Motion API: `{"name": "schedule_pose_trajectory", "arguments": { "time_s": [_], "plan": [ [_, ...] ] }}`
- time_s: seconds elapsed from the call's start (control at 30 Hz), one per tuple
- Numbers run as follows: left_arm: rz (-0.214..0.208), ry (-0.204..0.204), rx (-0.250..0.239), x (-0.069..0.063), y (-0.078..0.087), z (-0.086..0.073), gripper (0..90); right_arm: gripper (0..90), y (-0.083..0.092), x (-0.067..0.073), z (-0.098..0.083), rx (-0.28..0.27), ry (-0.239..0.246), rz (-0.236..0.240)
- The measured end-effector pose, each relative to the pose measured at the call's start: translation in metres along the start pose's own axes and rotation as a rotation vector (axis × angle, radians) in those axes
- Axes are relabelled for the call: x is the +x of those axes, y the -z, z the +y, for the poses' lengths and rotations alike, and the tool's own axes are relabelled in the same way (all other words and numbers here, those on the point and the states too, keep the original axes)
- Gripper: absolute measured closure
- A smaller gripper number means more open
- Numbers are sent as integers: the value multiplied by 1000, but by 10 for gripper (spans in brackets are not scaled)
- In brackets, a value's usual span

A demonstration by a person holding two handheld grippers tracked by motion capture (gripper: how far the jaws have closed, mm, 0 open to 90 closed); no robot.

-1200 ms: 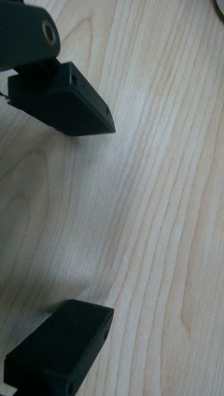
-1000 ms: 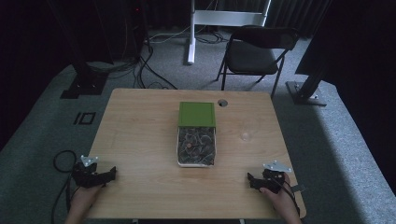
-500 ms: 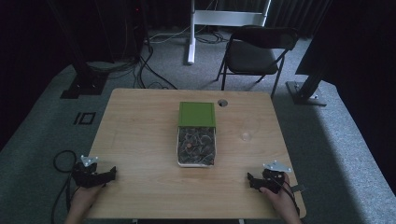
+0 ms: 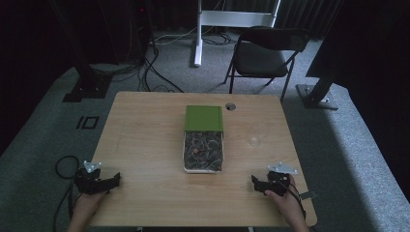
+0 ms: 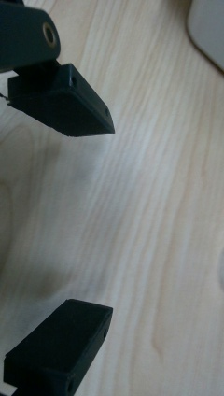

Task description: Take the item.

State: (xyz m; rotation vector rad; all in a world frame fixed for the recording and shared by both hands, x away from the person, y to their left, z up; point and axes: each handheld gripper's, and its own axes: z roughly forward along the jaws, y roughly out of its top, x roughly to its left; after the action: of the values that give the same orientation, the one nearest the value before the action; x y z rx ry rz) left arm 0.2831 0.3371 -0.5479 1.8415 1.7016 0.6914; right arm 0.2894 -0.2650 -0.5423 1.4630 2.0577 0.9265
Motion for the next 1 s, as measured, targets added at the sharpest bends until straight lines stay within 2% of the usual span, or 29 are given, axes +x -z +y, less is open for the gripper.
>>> {"name": "schedule_pose_trajectory", "arguments": {
  "time_s": [0.37, 0.77, 1.0],
  "plan": [
    [0, 0, 0, 0, 0, 0, 3, 116, 15, 4, 24, -50, 30, 19],
    [0, 1, 0, 0, 0, 0, 3, 116, 25, 13, 47, -92, 44, 62],
    [0, 0, 0, 0, 0, 0, 3, 117, 27, 26, 66, -128, 65, 96]
  ]
}}
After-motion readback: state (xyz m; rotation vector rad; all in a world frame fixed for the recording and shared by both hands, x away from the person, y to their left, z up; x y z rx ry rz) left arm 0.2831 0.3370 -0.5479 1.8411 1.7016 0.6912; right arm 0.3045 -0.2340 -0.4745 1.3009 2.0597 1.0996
